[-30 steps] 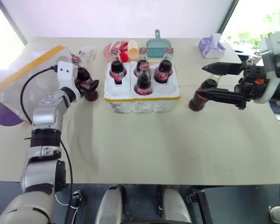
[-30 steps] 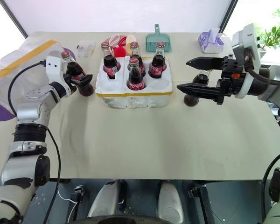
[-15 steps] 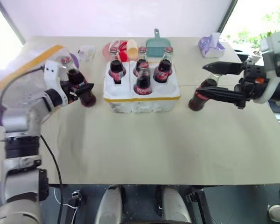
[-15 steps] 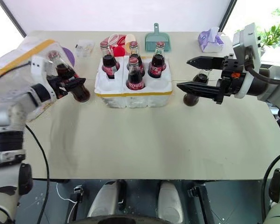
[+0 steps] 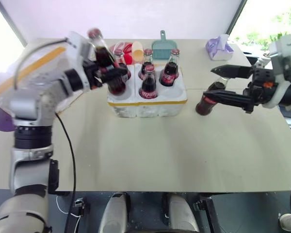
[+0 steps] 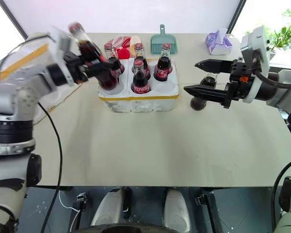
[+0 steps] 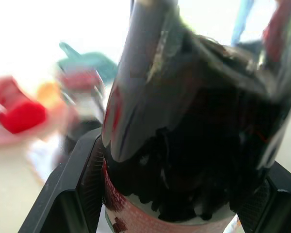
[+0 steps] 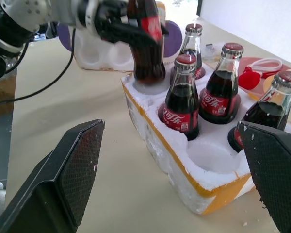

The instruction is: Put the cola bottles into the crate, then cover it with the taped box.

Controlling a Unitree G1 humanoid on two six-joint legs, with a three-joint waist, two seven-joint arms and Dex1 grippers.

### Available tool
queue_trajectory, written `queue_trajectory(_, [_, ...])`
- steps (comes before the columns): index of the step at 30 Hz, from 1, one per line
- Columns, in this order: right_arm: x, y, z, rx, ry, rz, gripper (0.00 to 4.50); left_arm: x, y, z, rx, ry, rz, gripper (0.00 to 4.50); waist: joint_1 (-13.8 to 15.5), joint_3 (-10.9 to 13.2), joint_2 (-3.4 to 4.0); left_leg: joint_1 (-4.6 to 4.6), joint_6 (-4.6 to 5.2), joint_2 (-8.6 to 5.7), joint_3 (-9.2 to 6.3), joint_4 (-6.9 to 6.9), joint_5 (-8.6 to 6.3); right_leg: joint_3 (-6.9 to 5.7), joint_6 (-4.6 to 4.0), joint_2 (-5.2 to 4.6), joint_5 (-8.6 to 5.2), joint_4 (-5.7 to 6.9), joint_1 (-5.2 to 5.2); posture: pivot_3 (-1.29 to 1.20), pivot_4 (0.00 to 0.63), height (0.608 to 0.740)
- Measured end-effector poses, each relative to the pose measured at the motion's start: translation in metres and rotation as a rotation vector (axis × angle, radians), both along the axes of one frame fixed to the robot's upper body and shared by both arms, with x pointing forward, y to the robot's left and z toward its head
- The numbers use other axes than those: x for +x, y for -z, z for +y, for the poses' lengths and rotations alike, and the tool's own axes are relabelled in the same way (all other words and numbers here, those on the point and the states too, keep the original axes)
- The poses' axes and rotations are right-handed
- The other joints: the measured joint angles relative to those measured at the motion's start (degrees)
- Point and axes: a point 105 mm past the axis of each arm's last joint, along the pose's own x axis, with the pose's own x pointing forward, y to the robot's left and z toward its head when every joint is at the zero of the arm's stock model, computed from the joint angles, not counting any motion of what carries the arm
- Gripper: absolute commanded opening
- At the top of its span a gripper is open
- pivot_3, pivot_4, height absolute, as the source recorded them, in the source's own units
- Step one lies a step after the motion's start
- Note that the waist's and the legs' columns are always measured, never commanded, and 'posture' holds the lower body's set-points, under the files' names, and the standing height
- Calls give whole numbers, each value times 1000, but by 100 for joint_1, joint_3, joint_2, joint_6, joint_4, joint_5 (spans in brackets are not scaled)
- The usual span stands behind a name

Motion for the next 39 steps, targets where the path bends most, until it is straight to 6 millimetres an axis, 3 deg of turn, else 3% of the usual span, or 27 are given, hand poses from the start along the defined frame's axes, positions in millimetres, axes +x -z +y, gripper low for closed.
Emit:
queue_trajectory(8, [-1, 4, -4, 4, 22, 4, 4500, 8, 13, -7, 46, -18, -34, 2758, 16, 0, 0, 0, 0, 0, 1, -1, 0, 0, 0, 0, 0, -1, 0, 0, 150, 736])
queue_trajectory(11, [-2, 5, -3, 2, 23, -3, 4500, 12, 38, -6, 47, -53, 22, 2758, 14, -1, 1, 1, 0, 0, 1, 1, 0, 1, 0, 0, 0, 1, 0, 0, 150, 736])
queue_trajectory(13, [-1, 4, -3, 1, 23, -8, 4500, 14, 41, -5, 37, -63, 14, 3844, 15, -3, 2, 4, 0, 0, 0, 1, 0, 0, 0, 0, 0, 3, 2, 0, 150, 736])
queue_trajectory(15, [-1, 5, -3, -1, 21, -7, 4500, 15, 40, -6, 38, -73, 2, 4426, 23, -7, 7, 10, 0, 0, 0, 1, 0, 0, 0, -1, 0, 3, 11, 0, 150, 736])
queue_trajectory(22, [-1, 5, -3, -7, 24, -13, 4500, 11, 38, -4, 28, -63, -8, 4426, 12, -7, 7, 12, 0, 0, -1, 2, 0, 0, 0, -1, 0, 4, 12, 0, 150, 736])
queue_trajectory(24, [-1, 6, -3, -10, 27, -11, 4500, 4, 28, -1, -2, -35, -9, 4426, 8, -6, 5, 9, 0, 1, -1, 1, 0, 0, 0, -1, 0, 4, 8, 0, 150, 736])
queue_trajectory(27, [-3, 17, -12, -14, 57, 26, 4500, -13, -5, 11, -66, 17, -52, 4426, 7, -6, 4, 7, 0, 1, -2, -1, 0, 0, 0, 0, 0, 1, 8, 0, 150, 736])
queue_trajectory(30, [-8, 31, -26, -18, 117, 77, 4500, -37, -43, 24, -117, 83, -99, 4426, 18, -5, 4, 7, 0, 1, -2, 0, 0, 0, 0, -1, 0, 1, 9, 0, 150, 736])
queue_trajectory(33, [-11, 45, -40, -28, 216, 99, 4500, -71, -65, 25, -117, 222, -107, 4426, 11, -6, 5, 11, 0, 1, -1, 0, 0, 1, 0, -1, 0, 1, 14, 0, 150, 736])
queue_trajectory(36, [-9, 60, -51, 22, 325, 129, 4500, -102, -64, 16, -59, 360, -85, 4426, 5, -9, 5, 21, 0, 2, -2, 0, 0, 2, 0, 0, 0, 5, 19, 0, 150, 736])
queue_trajectory(39, [3, 75, -57, 133, 462, 142, 4500, -109, -31, 6, 47, 386, -13, 4426, 4, -12, 10, 54, 0, 2, -1, -3, 0, 3, -2, 0, -1, 3, 52, 0, 150, 736])
